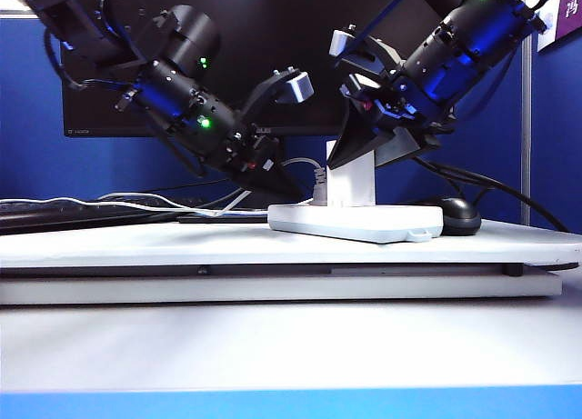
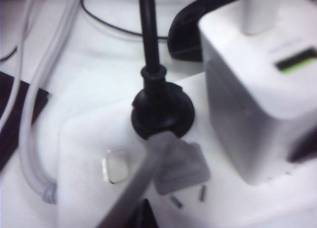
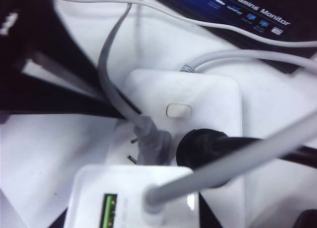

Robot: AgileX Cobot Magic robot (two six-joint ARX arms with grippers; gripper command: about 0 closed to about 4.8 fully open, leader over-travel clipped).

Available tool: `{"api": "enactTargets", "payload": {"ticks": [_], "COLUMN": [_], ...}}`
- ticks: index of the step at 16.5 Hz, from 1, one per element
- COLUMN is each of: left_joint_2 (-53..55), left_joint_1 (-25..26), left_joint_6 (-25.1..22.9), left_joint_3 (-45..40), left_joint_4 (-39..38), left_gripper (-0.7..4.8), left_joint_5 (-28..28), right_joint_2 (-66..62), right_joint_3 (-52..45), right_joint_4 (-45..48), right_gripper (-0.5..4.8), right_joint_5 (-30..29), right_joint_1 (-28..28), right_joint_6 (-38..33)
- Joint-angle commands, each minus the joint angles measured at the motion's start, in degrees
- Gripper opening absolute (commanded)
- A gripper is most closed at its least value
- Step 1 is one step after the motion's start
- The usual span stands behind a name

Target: Unplug the white charger from the socket, then place it next to the socket.

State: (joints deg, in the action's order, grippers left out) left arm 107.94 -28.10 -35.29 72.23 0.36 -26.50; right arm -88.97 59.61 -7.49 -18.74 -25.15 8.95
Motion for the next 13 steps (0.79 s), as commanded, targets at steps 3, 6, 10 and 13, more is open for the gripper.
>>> {"api": "enactTargets", "payload": {"ticks": [3,6,10,13], "left_joint_2": [0.98,1.05,2.4,3.93], "left_joint_1": [-0.87,-0.94,-1.57,-2.95], "left_joint_6": [1.29,1.79,5.9,7.32], "left_joint_3": [3.39,3.39,4.37,5.49], "left_joint_4": [-1.73,-3.39,-4.31,-6.12], "left_gripper": [-0.06,-0.06,-0.05,-0.05], "left_joint_5": [2.14,1.88,2.45,4.04], "right_joint_2": [0.28,0.28,0.28,0.35], "right_joint_3": [-0.04,-0.04,-0.02,0.07], "right_joint_4": [-0.74,-0.72,-0.24,1.16], "right_gripper": [0.98,0.89,0.89,0.89], "right_joint_5": [-4.13,-4.15,-4.31,-4.33], "right_joint_1": [-0.44,-0.44,-0.44,-0.44], "right_joint_6": [0.04,0.04,0.07,0.04]}}
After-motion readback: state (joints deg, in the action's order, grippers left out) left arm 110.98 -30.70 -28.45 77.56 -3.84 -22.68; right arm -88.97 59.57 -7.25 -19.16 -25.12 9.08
